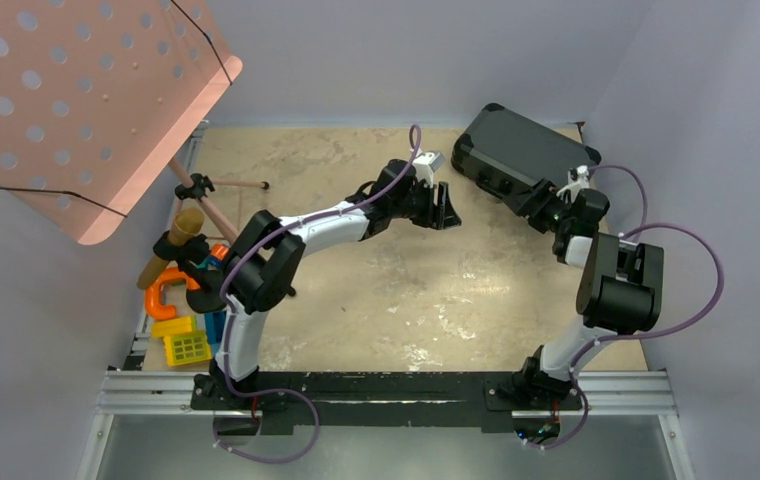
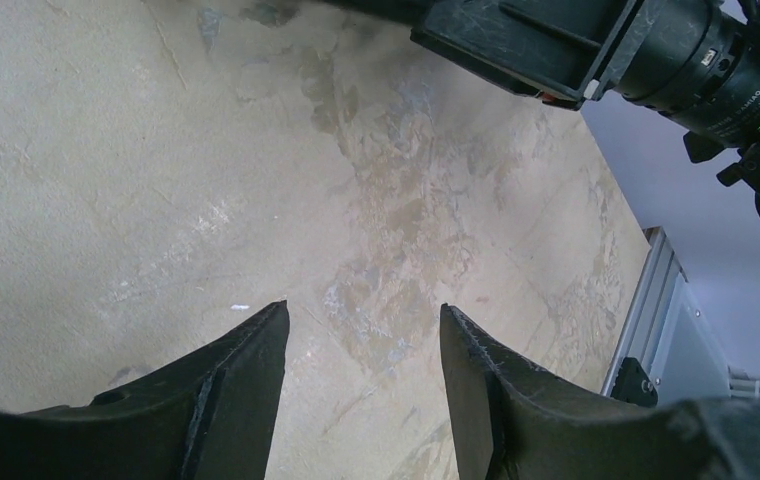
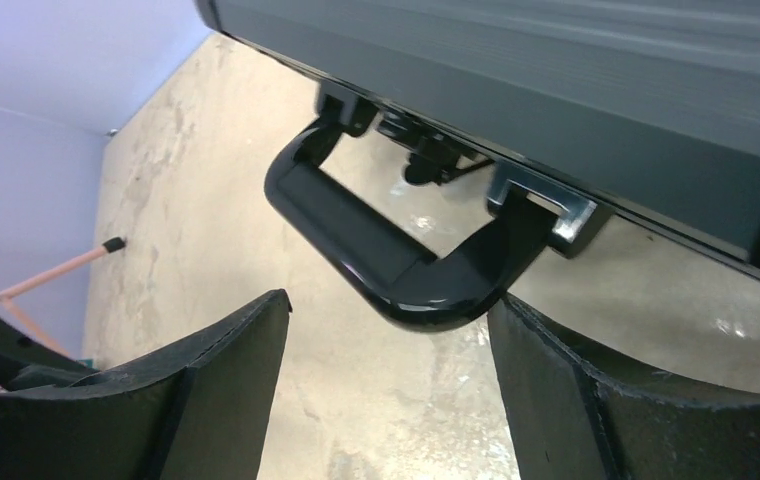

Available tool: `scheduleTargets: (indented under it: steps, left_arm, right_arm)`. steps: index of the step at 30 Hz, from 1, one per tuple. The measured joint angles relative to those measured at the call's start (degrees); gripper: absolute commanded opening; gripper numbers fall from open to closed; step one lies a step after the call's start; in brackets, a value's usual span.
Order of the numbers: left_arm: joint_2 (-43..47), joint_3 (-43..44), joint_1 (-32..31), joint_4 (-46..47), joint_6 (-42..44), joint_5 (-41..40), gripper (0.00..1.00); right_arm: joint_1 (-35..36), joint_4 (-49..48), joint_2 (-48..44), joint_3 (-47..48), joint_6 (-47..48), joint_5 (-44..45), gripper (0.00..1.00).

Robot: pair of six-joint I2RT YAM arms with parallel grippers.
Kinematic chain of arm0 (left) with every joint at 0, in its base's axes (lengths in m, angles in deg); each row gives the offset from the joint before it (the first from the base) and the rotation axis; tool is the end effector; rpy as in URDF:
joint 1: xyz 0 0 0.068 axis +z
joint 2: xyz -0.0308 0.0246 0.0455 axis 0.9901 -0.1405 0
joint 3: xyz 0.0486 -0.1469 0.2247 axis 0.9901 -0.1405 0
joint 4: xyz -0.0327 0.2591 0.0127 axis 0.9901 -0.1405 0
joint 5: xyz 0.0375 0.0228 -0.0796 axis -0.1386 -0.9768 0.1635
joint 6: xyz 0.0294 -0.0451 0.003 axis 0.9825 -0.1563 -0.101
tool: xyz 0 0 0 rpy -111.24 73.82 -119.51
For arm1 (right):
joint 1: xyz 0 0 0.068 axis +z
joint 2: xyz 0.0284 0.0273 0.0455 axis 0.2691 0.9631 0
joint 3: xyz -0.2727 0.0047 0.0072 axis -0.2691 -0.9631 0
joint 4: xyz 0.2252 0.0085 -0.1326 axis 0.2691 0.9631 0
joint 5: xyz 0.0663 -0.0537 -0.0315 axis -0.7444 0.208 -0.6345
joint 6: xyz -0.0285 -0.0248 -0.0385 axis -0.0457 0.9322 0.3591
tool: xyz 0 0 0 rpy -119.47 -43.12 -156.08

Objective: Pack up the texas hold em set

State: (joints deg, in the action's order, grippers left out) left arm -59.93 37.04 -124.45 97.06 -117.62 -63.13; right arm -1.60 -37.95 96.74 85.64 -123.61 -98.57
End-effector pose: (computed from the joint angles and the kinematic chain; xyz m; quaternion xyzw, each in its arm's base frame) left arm 0.3445 -0.3332 0.2140 0.1641 0.8198 -0.4450 0.3209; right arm 0.3284 -0.0797 0.1619 0.1885 0.7918 0.3324 0.4765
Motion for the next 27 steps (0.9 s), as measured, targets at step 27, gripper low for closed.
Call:
scheduleTargets:
  steps: [27]
  left_arm:
    - [-15.72, 11.43, -0.02, 11.19, -7.85, 0.61, 0.67]
  right_arm:
    - [2.51, -10.56, 0.02, 2.73, -5.4, 0.87, 0.74]
